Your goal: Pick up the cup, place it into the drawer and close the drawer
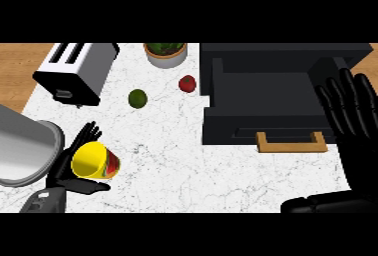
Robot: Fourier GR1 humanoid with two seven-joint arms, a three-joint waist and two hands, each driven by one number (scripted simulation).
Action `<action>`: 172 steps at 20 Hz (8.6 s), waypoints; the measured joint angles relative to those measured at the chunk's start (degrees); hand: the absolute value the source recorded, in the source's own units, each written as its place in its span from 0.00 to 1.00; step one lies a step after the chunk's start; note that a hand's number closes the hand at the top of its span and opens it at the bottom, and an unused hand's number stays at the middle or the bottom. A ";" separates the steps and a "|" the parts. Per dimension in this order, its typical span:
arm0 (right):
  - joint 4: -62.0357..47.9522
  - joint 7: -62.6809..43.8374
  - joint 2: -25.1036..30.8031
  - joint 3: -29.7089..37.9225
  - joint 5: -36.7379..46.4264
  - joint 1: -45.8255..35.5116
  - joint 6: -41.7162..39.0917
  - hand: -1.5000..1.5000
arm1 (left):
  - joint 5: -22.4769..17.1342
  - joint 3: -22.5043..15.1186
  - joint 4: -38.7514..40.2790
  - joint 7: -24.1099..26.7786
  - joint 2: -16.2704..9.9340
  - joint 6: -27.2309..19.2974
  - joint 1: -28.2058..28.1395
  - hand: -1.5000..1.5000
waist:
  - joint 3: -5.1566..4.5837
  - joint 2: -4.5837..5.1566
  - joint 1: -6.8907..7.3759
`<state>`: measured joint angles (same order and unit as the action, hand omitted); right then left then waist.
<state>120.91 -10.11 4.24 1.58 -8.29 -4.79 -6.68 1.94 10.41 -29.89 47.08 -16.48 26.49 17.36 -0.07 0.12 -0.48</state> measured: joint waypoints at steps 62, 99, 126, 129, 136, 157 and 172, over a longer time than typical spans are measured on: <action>-1.10 -0.15 0.95 2.26 -0.55 0.20 -0.95 0.00 | -17.78 -9.30 -52.09 -28.24 16.08 -24.96 6.74 1.00 | 0.10 -0.24 0.41; -4.10 2.65 2.08 4.37 -2.48 -0.14 -3.57 0.00 | -25.48 -22.33 -6.69 -29.77 16.48 -47.93 52.58 1.00 | 0.11 0.33 -2.04; -6.18 3.37 1.04 2.37 -3.99 -4.15 -4.78 0.00 | -38.29 -43.88 6.43 -27.09 16.48 -54.17 57.80 0.00 | 0.16 1.48 -6.21; -6.14 2.91 0.98 2.71 -5.47 -4.28 -5.07 0.00 | -40.85 -43.22 5.02 -25.18 16.48 -53.41 57.60 0.00 | 0.15 1.32 -5.70; -4.47 0.83 2.56 5.28 -10.87 -2.23 -6.99 1.00 | -45.43 -39.93 0.90 -20.35 16.42 -50.12 56.85 0.00 | 0.10 0.50 -2.84; -1.53 1.17 10.91 1.20 4.78 3.39 -15.23 1.00 | -47.75 -33.59 -34.41 -28.02 -1.55 -50.74 28.07 0.00 | 0.06 -0.59 1.97; -17.92 15.08 15.56 -10.39 37.00 -1.72 -10.65 1.00 | -50.45 -27.51 -53.49 -28.52 -13.70 -40.92 3.38 0.00 | 0.08 -0.13 2.34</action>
<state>102.99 4.98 19.80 -8.81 28.71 -6.51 -17.33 -48.51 -17.10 -83.38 18.56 -30.18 -14.43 20.74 0.01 -0.01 1.86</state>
